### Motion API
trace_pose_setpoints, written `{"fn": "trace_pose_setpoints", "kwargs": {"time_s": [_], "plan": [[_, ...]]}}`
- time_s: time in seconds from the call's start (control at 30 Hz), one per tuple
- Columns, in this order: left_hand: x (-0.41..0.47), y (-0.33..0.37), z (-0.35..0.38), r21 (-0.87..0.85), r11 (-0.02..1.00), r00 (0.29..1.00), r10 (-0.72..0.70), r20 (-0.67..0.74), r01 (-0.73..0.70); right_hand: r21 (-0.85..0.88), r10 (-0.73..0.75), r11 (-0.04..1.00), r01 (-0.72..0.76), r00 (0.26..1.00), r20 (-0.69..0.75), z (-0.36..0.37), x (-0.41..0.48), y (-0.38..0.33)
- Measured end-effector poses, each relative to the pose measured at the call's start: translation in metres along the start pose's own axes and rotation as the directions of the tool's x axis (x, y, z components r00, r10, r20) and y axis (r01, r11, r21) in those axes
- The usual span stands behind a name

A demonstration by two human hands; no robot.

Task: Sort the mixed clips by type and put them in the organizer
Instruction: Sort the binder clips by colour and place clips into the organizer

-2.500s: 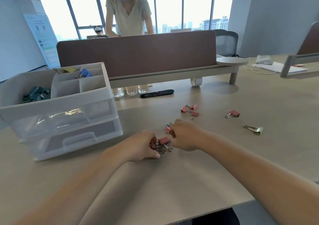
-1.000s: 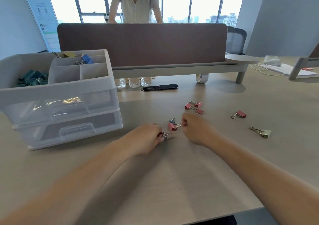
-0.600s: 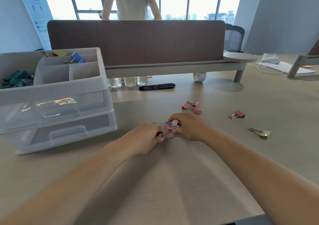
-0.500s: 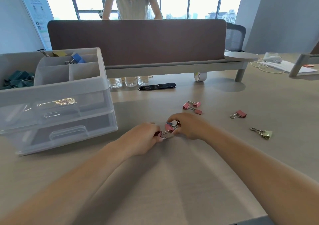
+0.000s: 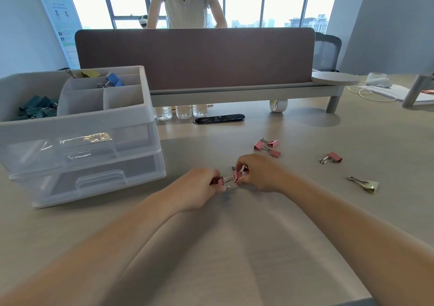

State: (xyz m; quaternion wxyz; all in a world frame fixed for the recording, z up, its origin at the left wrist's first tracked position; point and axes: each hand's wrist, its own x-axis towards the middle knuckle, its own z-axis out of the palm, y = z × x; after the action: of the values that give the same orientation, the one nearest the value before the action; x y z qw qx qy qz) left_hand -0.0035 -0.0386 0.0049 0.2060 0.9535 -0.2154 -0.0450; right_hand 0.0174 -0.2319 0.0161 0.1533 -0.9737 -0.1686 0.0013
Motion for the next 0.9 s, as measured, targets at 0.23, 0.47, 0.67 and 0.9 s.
{"fn": "trace_pose_setpoints", "kwargs": {"time_s": [0.23,0.47,0.67,0.9], "plan": [[-0.007,0.010,-0.008,-0.042,0.999,1.000,-0.022,0.000,0.022,0.015,0.026,1.000,-0.026,1.000,0.007,-0.006,-0.010,-0.002],[-0.017,0.011,-0.031,-0.189,0.980,0.991,-0.081,-0.108,0.060,0.055,0.048,0.997,-0.047,0.998,-0.027,-0.026,-0.008,-0.005],[-0.028,0.013,-0.090,-0.140,0.990,0.953,-0.059,-0.296,0.018,0.071,-0.032,0.997,0.037,0.997,-0.068,-0.076,0.008,-0.043],[-0.043,-0.007,-0.184,-0.086,0.996,0.840,-0.057,-0.540,0.013,0.109,-0.181,0.974,0.199,0.971,-0.156,-0.125,0.063,-0.106]]}}
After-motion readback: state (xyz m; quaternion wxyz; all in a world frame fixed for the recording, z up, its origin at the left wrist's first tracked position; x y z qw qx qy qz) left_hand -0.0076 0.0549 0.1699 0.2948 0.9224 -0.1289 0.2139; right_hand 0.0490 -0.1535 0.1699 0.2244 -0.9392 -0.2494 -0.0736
